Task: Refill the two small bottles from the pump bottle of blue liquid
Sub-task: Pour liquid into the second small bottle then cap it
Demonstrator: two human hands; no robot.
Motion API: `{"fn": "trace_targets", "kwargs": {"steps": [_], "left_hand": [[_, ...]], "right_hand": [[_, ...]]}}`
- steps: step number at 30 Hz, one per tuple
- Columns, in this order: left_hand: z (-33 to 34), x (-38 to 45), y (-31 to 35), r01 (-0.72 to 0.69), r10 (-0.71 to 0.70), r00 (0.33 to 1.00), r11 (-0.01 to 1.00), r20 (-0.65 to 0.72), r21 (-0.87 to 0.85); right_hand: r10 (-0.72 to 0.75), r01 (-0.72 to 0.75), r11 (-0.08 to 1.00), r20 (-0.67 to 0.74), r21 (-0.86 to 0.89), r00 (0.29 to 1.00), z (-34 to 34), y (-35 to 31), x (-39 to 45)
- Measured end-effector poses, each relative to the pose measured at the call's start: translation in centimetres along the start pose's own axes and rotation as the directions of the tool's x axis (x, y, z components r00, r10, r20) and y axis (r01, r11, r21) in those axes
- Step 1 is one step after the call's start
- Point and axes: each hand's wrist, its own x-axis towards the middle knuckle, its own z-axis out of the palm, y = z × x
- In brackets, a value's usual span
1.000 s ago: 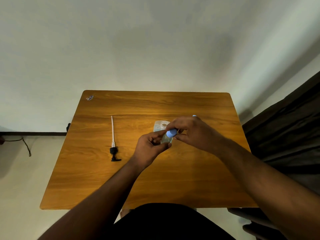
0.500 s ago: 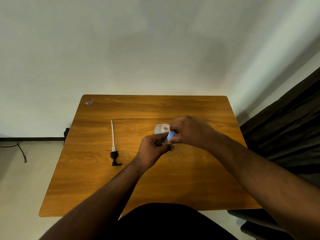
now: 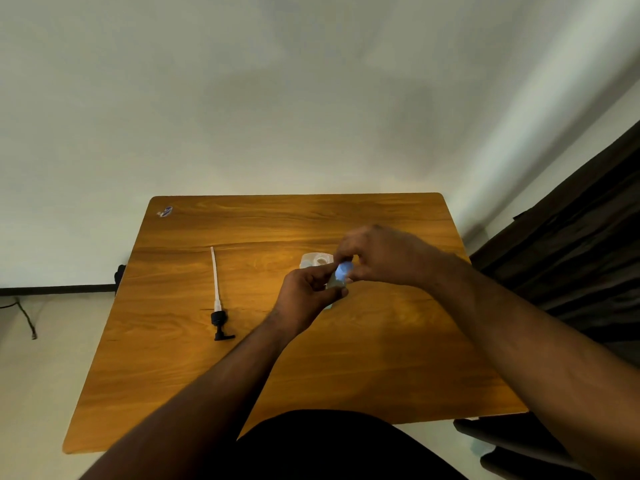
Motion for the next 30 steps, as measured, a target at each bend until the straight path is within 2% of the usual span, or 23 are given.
{"fn": "trace_targets", "kwargs": {"steps": [3,5,6,8,10,11,15,21,25,28,30], "left_hand": [[0.5,0.2,-0.2,0.012,-0.012,1.0,1.0,-0.012,0.017],[0.6,0.3,-0.1,0.012,-0.012,1.0,1.0,-0.012,0.012],[0.7,0.5,-0.1,0.008,-0.008,1.0,1.0,-0.008,0.008],[0.7,0.7,-0.1,-0.001,0.001,1.0,1.0,-0.002,-0.013],[0.9,0.9,-0.3,0.007,-0.007,1.0,0.999,0.007,-0.039],[1.1,1.0,-0.4,0.016,-0.015,1.0,0.999,0.018,-0.046],[2.3,1.4,-0.5,0.022,-0.021,0.999,0.999,0.048,-0.029],[4.1,2.0,-1.6,0.039,-0.044,0.993,0.998,0.107,0.055],[6.3,2.9,-2.1,0.011,-0.012,1.0,0.994,0.013,0.112],[8.0,3.8,-3.4,0.007,0.011,0.995,0.985,-0.102,0.171],[8.9,4.7,-4.5,0.048,-0.027,0.989,0.988,-0.144,0.146]], "right_hand": [[0.101,-0.134,0.953,-0.134,-0.271,0.986,0.9,0.3,0.1],[0.097,-0.155,0.956,-0.232,-0.25,0.968,1.0,0.9,-0.3],[0.09,-0.134,0.975,-0.235,-0.177,0.968,0.9,1.3,-0.6],[0.043,-0.045,0.999,-0.113,-0.022,0.993,0.3,2.0,-1.0],[-0.037,0.037,0.999,0.008,-0.004,0.999,0.1,2.3,-1.0],[-0.061,0.061,0.997,0.016,-0.044,0.998,0.2,2.3,-0.9],[-0.052,0.041,0.976,-0.047,-0.213,0.998,1.2,2.7,-1.0],[-0.121,0.116,0.935,0.008,-0.336,0.993,3.0,4.8,-1.1],[-0.114,0.106,0.947,-0.007,-0.304,0.993,3.8,6.7,-1.3],[-0.024,0.002,0.964,-0.079,-0.267,0.997,5.1,7.7,-1.3],[0.043,-0.065,0.97,-0.098,-0.233,0.994,6.4,8.7,-0.9]]}}
